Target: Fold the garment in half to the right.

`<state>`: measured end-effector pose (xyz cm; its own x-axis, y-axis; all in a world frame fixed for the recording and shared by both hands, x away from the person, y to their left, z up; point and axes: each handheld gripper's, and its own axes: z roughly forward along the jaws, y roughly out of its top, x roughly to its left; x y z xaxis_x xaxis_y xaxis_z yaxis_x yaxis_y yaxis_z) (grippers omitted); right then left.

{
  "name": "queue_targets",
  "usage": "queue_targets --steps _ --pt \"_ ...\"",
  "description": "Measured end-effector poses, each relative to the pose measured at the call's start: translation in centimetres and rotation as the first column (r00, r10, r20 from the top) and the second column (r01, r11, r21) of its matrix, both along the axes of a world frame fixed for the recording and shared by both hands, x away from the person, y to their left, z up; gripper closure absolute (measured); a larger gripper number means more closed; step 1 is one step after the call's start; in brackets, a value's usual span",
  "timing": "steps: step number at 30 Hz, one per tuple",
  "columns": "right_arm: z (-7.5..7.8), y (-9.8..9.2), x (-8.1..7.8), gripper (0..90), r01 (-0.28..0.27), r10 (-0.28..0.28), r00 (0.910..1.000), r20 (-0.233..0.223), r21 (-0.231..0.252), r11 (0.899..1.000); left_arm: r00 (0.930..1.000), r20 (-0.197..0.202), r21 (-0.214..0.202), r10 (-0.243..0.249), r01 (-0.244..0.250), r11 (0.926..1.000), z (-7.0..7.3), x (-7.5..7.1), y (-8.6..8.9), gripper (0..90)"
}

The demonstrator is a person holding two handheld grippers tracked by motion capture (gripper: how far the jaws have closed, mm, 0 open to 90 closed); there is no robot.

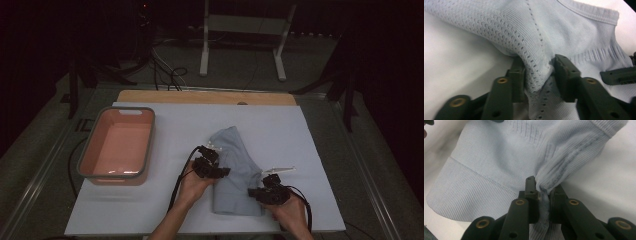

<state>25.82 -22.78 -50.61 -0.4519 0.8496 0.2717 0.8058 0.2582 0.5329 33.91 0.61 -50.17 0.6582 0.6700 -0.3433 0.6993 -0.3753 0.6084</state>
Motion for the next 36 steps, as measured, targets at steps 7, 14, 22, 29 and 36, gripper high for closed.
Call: queue_targets --steps 7,14,22,29,36 --pt "0.1 0.1 -0.2 81.1 -0.01 0.01 0.9999 0.011 -0.013 1.0 0.9993 0.021 -0.023 0.031 -0.031 0.9993 0.8 0.8 0.4 47.0" --pt "0.0 0.0 -0.3 81.0 -0.016 0.016 0.9998 0.015 -0.013 1.0 0.997 0.048 -0.032 0.061 -0.059 0.9977 1.3 1.3 0.8 37.7" --pt "0.0 0.0 -0.4 81.0 -0.016 0.016 0.9997 0.017 -0.013 1.0 0.9937 0.072 -0.043 0.086 -0.083 0.9956 1.9 1.8 1.4 29.3" --pt "0.1 0.0 -0.5 81.1 -0.015 0.015 0.9999 0.004 -0.003 1.0 0.9891 0.082 -0.043 0.123 -0.12 0.9919 2.1 2.1 2.0 21.6" --pt "0.1 -0.1 -0.5 81.0 -0.023 0.023 0.9997 -0.003 0.0 1.0 0.986 0.086 -0.04 0.143 -0.14 0.9894 2.2 2.6 2.6 19.1"
